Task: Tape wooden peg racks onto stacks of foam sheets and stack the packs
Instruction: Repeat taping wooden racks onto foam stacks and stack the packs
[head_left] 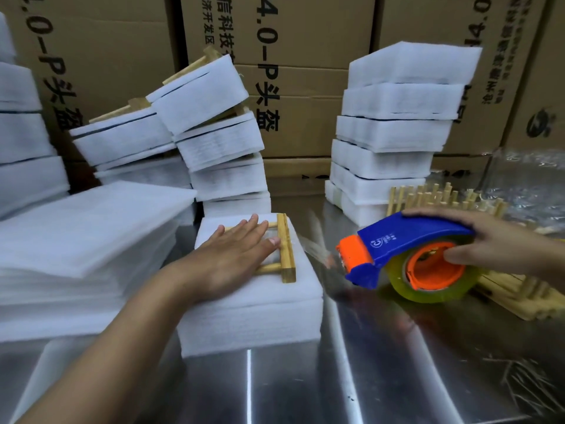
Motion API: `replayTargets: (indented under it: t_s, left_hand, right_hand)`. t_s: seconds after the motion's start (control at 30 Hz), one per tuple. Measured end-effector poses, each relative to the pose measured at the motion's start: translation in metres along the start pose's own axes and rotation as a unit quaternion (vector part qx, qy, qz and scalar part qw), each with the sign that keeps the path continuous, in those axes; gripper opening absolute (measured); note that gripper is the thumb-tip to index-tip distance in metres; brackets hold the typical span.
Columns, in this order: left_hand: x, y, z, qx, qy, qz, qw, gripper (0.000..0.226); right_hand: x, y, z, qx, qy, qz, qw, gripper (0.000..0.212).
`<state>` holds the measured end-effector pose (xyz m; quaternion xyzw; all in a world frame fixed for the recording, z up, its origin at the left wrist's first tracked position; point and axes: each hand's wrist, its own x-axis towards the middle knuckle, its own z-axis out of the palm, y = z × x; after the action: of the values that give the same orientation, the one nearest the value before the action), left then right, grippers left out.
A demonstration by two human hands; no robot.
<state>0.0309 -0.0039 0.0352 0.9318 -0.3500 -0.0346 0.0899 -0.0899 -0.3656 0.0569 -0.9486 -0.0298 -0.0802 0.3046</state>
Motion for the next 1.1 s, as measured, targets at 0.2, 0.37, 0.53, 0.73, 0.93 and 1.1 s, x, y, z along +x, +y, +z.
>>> replayTargets:
  t_s: [0.2,0.37,0.53,0.73,0.93,1.1]
  left_hand:
    - [0.0,0.0,-0.001,0.002,-0.002,0.0,1.0,0.049]
    - [0.001,0.0,0.0,-0.019,0.001,-0.008,1.0,0.052]
    - [0.001,-0.001,0.001,-0.048,0.005,-0.01,0.999,0.057]
    - [0.001,-0.001,0.001,-0.056,0.003,-0.018,0.998,0.061]
    - [0.004,0.01,-0.028,-0.083,-0.118,-0.059,0.988,0.087]
    - [0.042,0.023,-0.051,-0.106,-0.06,-0.042,0.992,0.079]
  right_hand:
    - [0.028,-0.03,0.012,-0.087,-0.049,-0.029,0.995,0.079]
    - [0.038,-0.039,0.016,-0.126,-0.068,-0.038,0.989,0.074]
    - [0.046,-0.041,0.017,-0.123,-0.08,-0.04,0.988,0.071]
    - [0.052,-0.047,0.021,-0.149,-0.086,-0.041,0.984,0.071]
    - [0.055,-0.055,0.023,-0.163,-0.092,-0.039,0.982,0.071]
    - [0.057,-0.06,0.028,-0.17,-0.087,-0.046,0.981,0.074]
